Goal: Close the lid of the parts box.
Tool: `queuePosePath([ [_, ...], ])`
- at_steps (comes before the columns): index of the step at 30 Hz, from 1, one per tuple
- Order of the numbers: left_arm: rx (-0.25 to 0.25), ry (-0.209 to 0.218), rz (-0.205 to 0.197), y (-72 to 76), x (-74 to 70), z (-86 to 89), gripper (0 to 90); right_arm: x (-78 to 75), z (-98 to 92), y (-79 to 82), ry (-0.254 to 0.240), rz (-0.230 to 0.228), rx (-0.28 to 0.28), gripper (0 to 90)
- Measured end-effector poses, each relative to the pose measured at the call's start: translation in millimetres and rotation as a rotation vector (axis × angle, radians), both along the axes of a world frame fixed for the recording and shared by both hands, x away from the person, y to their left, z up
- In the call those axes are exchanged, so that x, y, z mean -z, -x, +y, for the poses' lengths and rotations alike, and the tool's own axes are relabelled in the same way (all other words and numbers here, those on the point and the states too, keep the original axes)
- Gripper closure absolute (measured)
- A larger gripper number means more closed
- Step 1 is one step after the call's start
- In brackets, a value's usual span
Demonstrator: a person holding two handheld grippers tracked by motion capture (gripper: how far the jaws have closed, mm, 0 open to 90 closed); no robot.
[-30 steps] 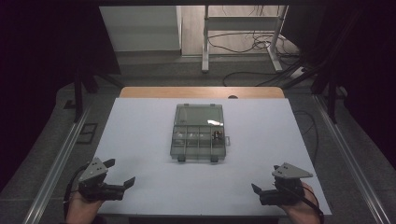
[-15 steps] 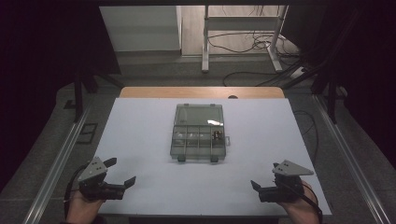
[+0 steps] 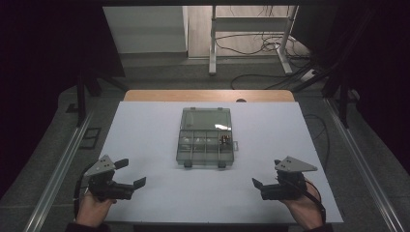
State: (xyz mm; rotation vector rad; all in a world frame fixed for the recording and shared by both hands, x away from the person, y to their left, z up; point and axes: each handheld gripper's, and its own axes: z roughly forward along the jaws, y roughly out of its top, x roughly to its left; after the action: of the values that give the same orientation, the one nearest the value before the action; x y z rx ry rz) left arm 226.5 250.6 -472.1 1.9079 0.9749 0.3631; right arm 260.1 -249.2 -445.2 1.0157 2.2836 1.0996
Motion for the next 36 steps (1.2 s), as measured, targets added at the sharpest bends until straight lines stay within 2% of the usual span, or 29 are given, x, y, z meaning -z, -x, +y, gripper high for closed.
queuePosePath([
  [4, 0.013, -0.006, -0.022, -8.0, -4.4, -9.7, 2.3, -1.4, 6.6, -7.3, -0.011, 0.013, -0.009, 3.1],
  [8, 0.058, 0.04, -0.011, -17.5, -3.8, -20.5, 2.4, -2.4, 14.8, -14.1, 0.001, 0.028, -0.025, 3.1],
  [11, 0.079, 0.027, -0.011, -25.6, -3.9, -30.2, 2.3, -3.9, 20.2, -21.1, 0.001, 0.034, -0.03, 3.0],
  [14, 0.077, 0.025, -0.011, -32.0, -5.2, -37.2, 1.0, -6.1, 26.1, -28.3, -0.002, 0.043, -0.034, 1.7],
  [21, 0.096, -0.023, -0.009, -44.7, -4.2, -50.0, 0.9, -7.6, 36.4, -41.0, 0.0, 0.071, -0.032, 0.0],
  [30, 0.104, -0.037, -0.001, -59.5, -7.5, -59.1, 1.0, -9.2, 43.4, -57.1, -0.005, 0.069, -0.042, 0.0],
  [36, 0.104, -0.043, -0.018, -69.1, -9.6, -65.0, 0.5, -9.6, 48.6, -70.0, -0.002, 0.072, -0.058, 0.0],
])
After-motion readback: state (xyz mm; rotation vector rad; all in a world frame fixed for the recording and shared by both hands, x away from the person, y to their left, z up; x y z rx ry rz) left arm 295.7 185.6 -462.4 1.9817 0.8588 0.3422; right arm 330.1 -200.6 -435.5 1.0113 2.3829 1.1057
